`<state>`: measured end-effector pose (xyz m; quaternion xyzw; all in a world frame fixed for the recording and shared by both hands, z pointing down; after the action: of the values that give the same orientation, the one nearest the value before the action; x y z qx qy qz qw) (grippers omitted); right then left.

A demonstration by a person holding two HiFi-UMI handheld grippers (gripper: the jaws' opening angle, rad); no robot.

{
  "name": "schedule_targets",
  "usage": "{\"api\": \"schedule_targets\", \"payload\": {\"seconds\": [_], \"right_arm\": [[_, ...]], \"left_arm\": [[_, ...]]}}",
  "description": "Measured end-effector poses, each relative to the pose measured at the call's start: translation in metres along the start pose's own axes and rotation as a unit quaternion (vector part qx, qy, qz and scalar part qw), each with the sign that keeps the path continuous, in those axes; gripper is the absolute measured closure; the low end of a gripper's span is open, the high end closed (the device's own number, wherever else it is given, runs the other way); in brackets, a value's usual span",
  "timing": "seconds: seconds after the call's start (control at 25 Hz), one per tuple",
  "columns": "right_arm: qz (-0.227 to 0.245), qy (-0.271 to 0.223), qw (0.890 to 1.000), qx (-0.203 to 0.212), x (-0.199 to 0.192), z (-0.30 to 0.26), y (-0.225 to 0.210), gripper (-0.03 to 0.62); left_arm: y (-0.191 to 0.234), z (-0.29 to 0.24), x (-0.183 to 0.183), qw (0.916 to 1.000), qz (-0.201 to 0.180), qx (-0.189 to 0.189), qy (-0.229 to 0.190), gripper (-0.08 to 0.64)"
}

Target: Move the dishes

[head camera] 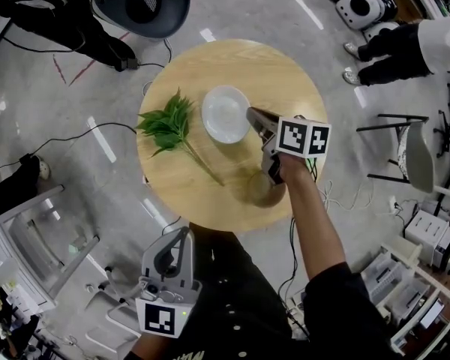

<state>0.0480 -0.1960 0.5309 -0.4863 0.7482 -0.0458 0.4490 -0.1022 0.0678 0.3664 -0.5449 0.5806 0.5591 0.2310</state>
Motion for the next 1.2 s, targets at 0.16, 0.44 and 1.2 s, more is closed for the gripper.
{"api": "schedule_targets", "payload": {"seconds": [0.16,0.44,1.2], "right_arm": [[0.023,-0.009,1.000,0.005,0.002,0.007,0.013,0.577],[0.050,-0.021,0.999,0.008,0.007,0.018,0.026,0.577],[0.046,-0.026,0.996,0.065,-0.067,0.106,0.115,0.577]], "left_arm": [[-0.001,0.001,0.000,1.0000,-0.001,-0.001,0.000,0.543],[-0.002,0.003,0.000,1.0000,-0.004,-0.006,0.000,0.543],[-0.019,0.016,-0.001,0.9998,-0.009,-0.016,-0.011,0.543]]}}
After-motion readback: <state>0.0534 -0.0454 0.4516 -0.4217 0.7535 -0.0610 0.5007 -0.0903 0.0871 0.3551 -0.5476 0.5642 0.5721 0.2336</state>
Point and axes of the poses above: the fingertips, and each gripper's own axes: z backward along the fingers, y to its left, x out of its top, the point moved 4 cm from there along z, backward along the fingers, and after that the axes turned 12 degrees about z, right-handed, at the moved point
